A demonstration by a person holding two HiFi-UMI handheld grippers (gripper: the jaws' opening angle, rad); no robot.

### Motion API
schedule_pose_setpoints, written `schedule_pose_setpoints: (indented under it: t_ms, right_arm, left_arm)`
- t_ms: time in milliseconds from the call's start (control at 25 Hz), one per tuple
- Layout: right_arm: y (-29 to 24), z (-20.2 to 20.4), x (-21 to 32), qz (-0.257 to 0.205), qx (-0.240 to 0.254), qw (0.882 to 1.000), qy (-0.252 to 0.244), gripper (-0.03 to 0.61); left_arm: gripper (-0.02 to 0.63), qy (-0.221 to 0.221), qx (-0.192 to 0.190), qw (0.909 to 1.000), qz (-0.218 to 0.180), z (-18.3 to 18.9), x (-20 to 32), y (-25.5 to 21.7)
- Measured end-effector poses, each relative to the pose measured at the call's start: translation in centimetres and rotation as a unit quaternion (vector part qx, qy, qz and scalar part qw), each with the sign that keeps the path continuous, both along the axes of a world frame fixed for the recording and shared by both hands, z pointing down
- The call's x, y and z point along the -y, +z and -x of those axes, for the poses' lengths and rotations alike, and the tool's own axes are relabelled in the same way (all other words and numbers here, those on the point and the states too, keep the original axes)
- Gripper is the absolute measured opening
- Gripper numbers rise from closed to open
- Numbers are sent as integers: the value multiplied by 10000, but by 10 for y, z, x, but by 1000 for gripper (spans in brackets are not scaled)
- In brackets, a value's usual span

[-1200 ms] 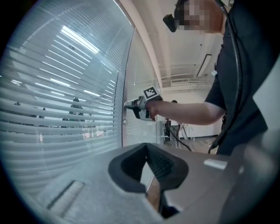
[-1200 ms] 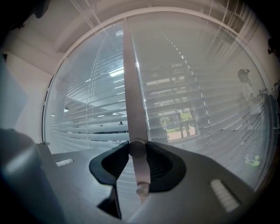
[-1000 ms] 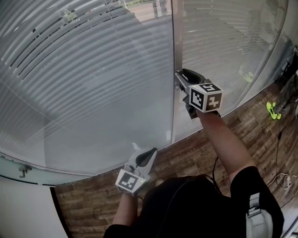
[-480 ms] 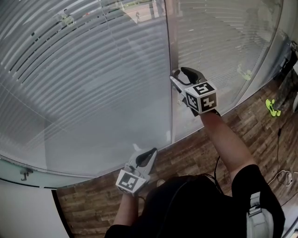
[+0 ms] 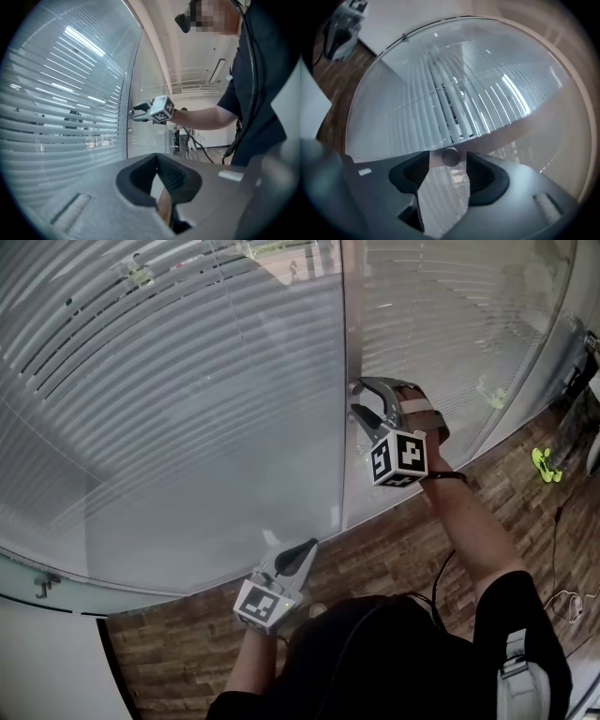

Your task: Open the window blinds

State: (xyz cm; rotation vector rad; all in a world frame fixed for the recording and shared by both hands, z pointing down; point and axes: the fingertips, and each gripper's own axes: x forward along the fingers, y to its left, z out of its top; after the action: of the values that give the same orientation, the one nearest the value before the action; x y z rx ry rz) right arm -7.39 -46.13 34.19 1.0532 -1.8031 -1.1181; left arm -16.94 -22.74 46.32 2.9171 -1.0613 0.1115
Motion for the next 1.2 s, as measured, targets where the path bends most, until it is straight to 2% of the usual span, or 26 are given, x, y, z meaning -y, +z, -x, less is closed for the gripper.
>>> schedule_pose_setpoints:
  t_ms: [80, 160, 600, 640, 680, 920, 1200]
  right_arm:
    - [5, 0, 4, -333, -819, 9961, -5, 252]
    - [5, 0, 7, -476, -1185, 9918, -40, 252]
    - [8, 3, 11, -690, -1939, 9784, -187, 198]
    - [8, 3, 11, -692, -1969, 9778, -173, 147]
    - [8, 2, 12, -681, -1980, 9777, -155, 132]
    - [8, 2, 12, -592, -1852, 9809, -107, 130]
    - [4, 3, 12, -222, -1026, 9945, -70, 130]
  left_arm:
    - [5, 11, 31, 9999, 127, -3, -1, -7]
    - [5, 15, 36, 9999, 132, -5, -1, -9]
    - [5, -115, -43, 9999, 88, 0, -1, -6]
    - [3, -121, -61, 9999, 75, 0, -1, -5]
    - [3, -115, -49, 9999, 88, 0, -1, -6]
    - [5, -100, -8, 9999, 68, -1, -2, -5]
    - [5, -107, 2, 9999, 132, 0, -5, -5]
